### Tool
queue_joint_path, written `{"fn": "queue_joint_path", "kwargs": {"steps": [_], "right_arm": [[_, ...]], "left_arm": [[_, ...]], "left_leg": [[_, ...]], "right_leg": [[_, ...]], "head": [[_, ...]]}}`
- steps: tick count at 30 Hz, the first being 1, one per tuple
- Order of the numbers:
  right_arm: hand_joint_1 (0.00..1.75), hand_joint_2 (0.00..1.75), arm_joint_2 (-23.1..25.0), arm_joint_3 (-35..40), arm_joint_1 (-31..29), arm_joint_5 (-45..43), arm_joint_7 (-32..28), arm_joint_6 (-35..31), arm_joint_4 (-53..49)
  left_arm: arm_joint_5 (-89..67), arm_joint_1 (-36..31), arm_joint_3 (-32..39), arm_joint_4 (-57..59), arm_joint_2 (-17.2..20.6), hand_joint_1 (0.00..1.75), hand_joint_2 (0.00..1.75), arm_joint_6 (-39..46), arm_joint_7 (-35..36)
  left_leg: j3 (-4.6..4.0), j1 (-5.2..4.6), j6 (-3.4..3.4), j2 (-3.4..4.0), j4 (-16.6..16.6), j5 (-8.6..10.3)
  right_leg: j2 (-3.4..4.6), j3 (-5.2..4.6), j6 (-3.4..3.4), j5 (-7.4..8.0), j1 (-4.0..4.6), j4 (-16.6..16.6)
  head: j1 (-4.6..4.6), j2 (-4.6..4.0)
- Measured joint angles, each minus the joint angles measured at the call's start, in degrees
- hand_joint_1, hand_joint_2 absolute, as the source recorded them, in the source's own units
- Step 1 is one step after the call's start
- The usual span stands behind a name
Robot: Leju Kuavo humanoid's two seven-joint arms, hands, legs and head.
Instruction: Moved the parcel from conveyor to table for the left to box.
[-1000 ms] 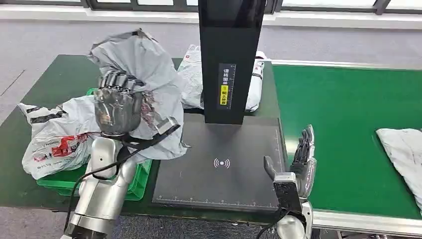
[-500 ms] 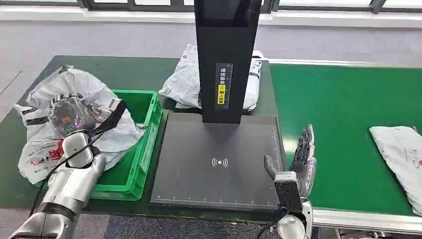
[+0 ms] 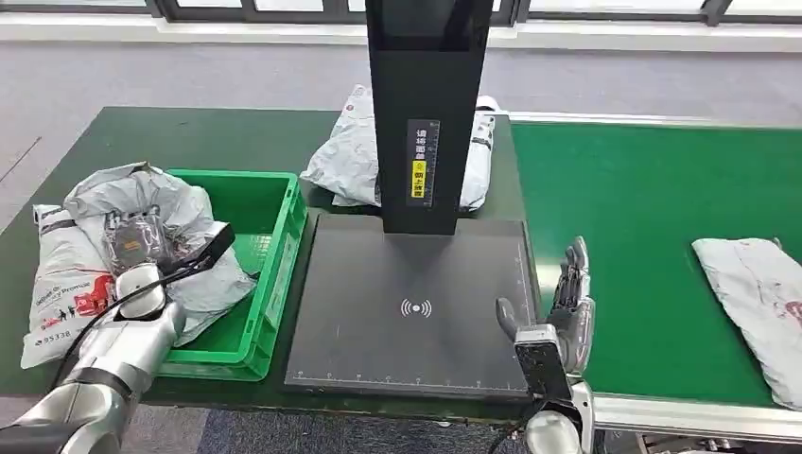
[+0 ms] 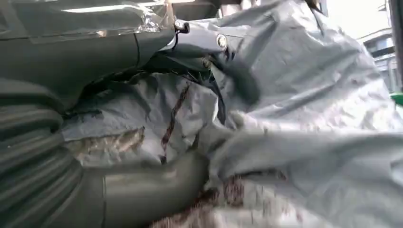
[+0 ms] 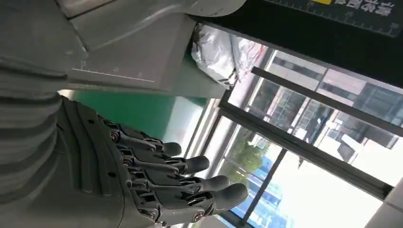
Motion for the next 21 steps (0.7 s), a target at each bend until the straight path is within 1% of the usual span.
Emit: {"fn": "queue_joint_path", "kwargs": {"steps": [2,3,6,7,8,9,12,15,16,21], "right_arm": [[0.0,1.75,0.0,0.0,0.2,0.3,0.4,-0.2,0.0],[0.0,1.75,0.0,0.0,0.2,0.3,0.5,-0.5,0.0],[0.0,1.75,0.0,0.0,0.5,-0.5,0.3,-1.5,0.1],[0.0,1.75,0.0,0.0,0.5,-1.0,0.1,-1.7,0.2],[0.0,1.75,0.0,0.0,0.4,-1.3,-0.2,-1.7,0.4],[0.0,1.75,0.0,0.0,0.4,-1.6,-0.5,-1.7,0.5],[0.0,1.75,0.2,0.0,0.3,-2.0,-0.5,-1.7,1.0],[0.0,1.75,0.2,0.1,-0.1,-3.1,-0.7,-1.8,1.5],[0.0,1.75,0.2,0.1,-0.3,-3.4,-0.9,-1.7,1.6],[0.0,1.75,0.3,0.2,-0.6,-4.2,-1.3,-0.9,2.0]], "left_arm": [[3.1,-0.4,3.0,0.3,-0.6,0.0,1.75,4.0,-3.3],[6.2,-0.6,4.5,0.2,-1.0,0.0,1.75,6.4,-7.1],[20.5,-1.3,10.7,-2.1,-2.7,0.0,1.75,11.0,-23.7],[23.1,-1.3,12.9,-4.2,-3.6,0.0,1.75,11.5,-27.9],[24.3,-1.3,14.7,-5.9,-4.2,0.0,1.75,11.6,-30.6],[25.3,-1.4,16.7,-7.7,-5.1,0.0,1.75,11.6,-32.8],[27.7,-1.4,20.1,-11.1,-6.6,0.0,1.75,11.6,-35.6],[34.3,-1.2,23.7,-15.5,-8.7,0.0,1.75,11.6,-44.5],[35.0,-1.2,24.9,-16.8,-9.3,0.0,1.75,11.6,-46.0],[35.1,-1.0,27.8,-20.4,-10.8,0.0,1.75,11.6,-46.8]], "left_leg": [[-0.01,0.03,-0.07,0.0,0.0,0.07],[-0.02,0.05,-0.08,0.0,0.0,0.09],[-0.07,0.09,-0.09,-0.01,0.0,0.14],[-0.1,0.09,-0.09,-0.01,0.0,0.14],[-0.11,0.09,-0.09,-0.01,0.0,0.14],[-0.11,0.08,-0.09,-0.01,0.0,0.14],[-0.16,0.09,-0.08,-0.02,0.0,0.14],[-0.22,0.09,-0.08,-0.08,0.0,0.14],[-0.22,0.09,-0.08,-0.09,0.0,0.14],[-0.23,0.09,-0.08,-0.09,0.0,0.14]], "right_leg": [[0.0,-0.07,-0.11,0.09,0.04,0.0],[0.0,-0.08,-0.1,0.11,0.06,0.0],[0.01,-0.1,-0.11,0.17,0.1,0.0],[0.01,-0.09,-0.11,0.18,0.09,0.0],[0.01,-0.08,-0.11,0.18,0.09,0.0],[0.0,-0.07,-0.11,0.18,0.08,0.0],[0.0,-0.1,-0.11,0.18,0.09,0.0],[-0.02,-0.11,-0.1,0.17,0.09,0.0],[-0.02,-0.11,-0.1,0.17,0.08,0.0],[-0.03,-0.12,-0.1,0.17,0.09,0.0]], "head": [[0.0,0.0],[0.0,0.0],[0.02,-0.02],[0.0,0.0],[0.04,0.0],[0.0,0.0],[0.0,0.0],[0.02,-0.02],[0.02,0.0],[0.02,-0.02]]}}
